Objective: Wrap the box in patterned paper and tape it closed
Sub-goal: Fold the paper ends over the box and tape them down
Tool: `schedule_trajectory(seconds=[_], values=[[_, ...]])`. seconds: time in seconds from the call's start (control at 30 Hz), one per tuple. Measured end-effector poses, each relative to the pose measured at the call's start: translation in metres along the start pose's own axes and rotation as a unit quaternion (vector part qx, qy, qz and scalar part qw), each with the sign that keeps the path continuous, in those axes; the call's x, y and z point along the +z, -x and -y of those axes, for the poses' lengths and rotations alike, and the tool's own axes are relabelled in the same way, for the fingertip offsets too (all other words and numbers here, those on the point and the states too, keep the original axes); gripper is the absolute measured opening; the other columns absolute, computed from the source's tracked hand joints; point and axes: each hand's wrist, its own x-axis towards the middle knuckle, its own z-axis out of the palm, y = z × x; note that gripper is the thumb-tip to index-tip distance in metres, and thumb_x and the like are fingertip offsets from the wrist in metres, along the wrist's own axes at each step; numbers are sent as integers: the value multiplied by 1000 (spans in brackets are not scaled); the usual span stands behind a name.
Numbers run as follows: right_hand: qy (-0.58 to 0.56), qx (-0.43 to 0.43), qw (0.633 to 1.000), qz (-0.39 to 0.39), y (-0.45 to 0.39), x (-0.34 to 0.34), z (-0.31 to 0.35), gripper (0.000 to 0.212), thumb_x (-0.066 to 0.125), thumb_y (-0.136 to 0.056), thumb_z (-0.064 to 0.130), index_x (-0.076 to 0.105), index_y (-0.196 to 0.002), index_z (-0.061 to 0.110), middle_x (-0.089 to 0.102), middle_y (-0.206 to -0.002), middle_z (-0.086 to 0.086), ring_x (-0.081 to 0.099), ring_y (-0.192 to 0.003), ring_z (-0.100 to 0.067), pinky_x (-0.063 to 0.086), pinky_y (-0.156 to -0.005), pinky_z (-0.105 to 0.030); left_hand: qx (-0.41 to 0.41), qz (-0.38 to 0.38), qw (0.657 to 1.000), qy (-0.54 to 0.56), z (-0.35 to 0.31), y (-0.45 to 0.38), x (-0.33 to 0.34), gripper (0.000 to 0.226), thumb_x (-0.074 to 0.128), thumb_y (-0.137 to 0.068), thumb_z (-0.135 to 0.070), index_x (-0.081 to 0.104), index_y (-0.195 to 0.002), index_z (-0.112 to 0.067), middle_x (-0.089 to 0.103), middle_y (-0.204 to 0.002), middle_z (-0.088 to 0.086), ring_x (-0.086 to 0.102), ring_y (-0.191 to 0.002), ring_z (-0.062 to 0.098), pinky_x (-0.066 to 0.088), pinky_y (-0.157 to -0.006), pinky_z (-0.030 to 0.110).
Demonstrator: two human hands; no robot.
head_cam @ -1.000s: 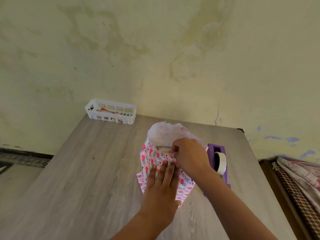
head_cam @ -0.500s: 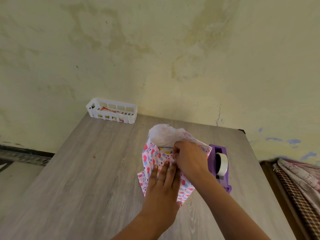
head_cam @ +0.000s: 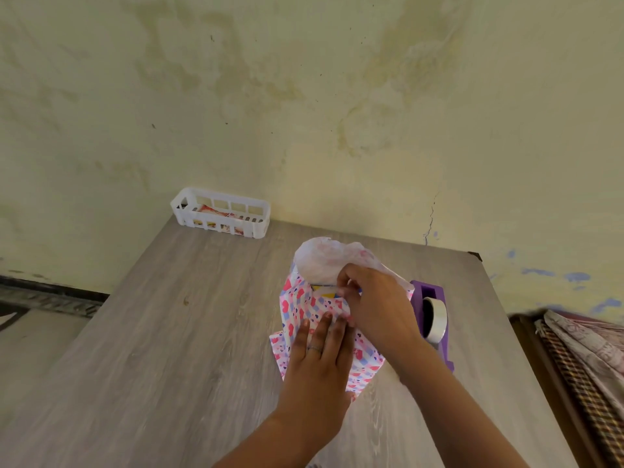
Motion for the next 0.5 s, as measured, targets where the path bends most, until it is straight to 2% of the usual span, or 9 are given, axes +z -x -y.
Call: schedule_trajectory(seconds=[0.07,0.2,0.33,0.43,0.5], values=[[-21,-1,999,40,-2,-3,-3,14,50,-94,16,61,-92,26,61,-87,9,58,-79,-9,50,-72,-23,0,-5,1000,-5,0,0,0,119,87,-33,-57,39,-130,-8,60,-128,10,58,-116,29,37,-97,52],[35,-8,995,94,-13,-3,-9,22,47,-95,14,61,-104,29,58,-90,9,47,-65,-1,40,-63,-16,-3,-1,1000,-7,-1,0,0,120,87,-32,-58,39,-131,-9,59,-129,10,58,-116,29,37,-98,51],[81,10,989,121,-19,0,-9,23,46,-96,16,56,-116,23,59,-114,3,55,-91,-11,43,-80,-22,0,4,1000,1,-2,-1,2,120,87,-31,-59,40,-130,-9,58,-130,9,58,-116,29,40,-96,51],[89,-20,992,89,-17,4,-12,22,50,-92,17,54,-112,27,61,-109,3,59,-92,-14,50,-78,-27,-2,4,1000,4,-1,-2,1,120,87,-31,-59,40,-130,-10,59,-129,9,59,-115,29,40,-96,51],[93,-31,992,83,-16,4,-12,21,50,-91,15,53,-109,26,56,-109,3,58,-92,-18,51,-76,-31,-1,3,1000,3,-2,-2,1,119,87,-31,-59,40,-129,-10,59,-129,9,59,-115,29,39,-96,50]])
